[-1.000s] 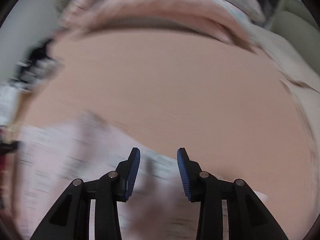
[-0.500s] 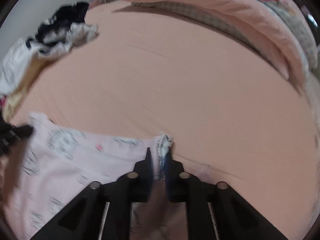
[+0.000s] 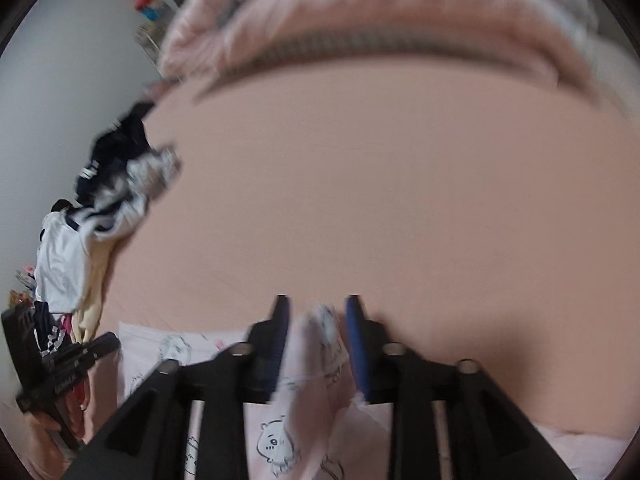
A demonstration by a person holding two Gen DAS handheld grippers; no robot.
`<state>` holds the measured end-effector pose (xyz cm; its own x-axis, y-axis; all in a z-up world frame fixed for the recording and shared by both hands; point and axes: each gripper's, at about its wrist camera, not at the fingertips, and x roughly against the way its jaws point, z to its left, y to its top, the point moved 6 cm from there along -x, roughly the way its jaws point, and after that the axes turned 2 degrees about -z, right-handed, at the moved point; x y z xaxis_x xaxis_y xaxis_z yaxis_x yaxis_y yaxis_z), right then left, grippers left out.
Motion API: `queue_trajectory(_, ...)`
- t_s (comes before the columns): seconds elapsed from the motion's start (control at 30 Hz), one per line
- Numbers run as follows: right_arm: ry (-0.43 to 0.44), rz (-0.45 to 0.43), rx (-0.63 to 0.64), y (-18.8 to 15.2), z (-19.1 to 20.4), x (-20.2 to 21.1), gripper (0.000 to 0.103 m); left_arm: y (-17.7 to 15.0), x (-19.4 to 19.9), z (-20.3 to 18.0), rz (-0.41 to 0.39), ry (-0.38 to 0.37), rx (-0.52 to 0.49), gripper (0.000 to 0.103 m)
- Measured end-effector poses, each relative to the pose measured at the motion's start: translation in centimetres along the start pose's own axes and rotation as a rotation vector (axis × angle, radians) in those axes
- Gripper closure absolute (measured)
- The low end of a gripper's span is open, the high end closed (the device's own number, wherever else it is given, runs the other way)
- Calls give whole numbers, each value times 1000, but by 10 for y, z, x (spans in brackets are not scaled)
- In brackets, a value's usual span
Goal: Fold clothes
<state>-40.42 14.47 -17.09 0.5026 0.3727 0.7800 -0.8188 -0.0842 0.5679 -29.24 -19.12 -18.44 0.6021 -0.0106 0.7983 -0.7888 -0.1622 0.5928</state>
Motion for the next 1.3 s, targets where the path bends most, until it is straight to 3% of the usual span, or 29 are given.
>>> queue_trajectory(0.07, -64, 5, 41, 0, -4, 7, 71, 5, 4, -1, -42, 131, -88, 93)
queue_trajectory(0.13, -78, 48, 100, -4, 0, 5, 81, 5, 5, -18, -29, -2, -107, 93)
queue_trajectory(0.23, -94, 117, 219, -15, 11, 1, 83, 0, 4, -53, 22, -233, -153, 93)
queue_trajectory(0.27, -96, 144, 282, -21, 18, -1, 84, -4, 1, -62, 47, -278, -161, 93)
queue_trajectory(0.33, -99, 193, 368, -33, 31, -11, 84, -14, -14, -73, 98, -288, -172, 93)
queue_trajectory(0.4, -136, 219, 400, -39, 28, -24, 84, -18, -29, -77, 122, -268, -184, 93)
queue_trajectory(0.5, -123, 226, 372, -34, 30, -51, 84, -6, -31, -69, 83, -224, -156, 95)
queue_trajectory(0.6, -90, 197, 337, -26, 26, -61, 84, 7, -34, -46, 6, 6, -198, 95)
queue_trajectory(0.7, -90, 168, 311, -16, 26, -58, 84, 11, -35, -30, 28, -77, -69, 95)
queue_trajectory(0.87, -97, 108, 258, -3, 27, -34, 84, 21, -21, -37, -2, -141, -89, 89)
queue_trajectory(0.93, -98, 112, 275, -7, 28, -28, 83, 19, -17, -43, -9, -142, -147, 76)
queue_trajectory(0.97, -96, 130, 304, -12, 29, -27, 83, 18, -15, -44, -12, -146, -174, 74)
queue_trajectory(1.07, -72, 188, 361, -34, 23, -15, 83, 10, -11, -55, -19, -154, -295, 74)
queue_trajectory(1.17, -94, 201, 345, -37, 15, -17, 83, 9, -18, -85, -20, -134, -490, 74)
queue_trajectory(1.3, -127, 216, 319, -39, 4, -22, 83, 11, -41, -104, 70, -190, -615, 74)
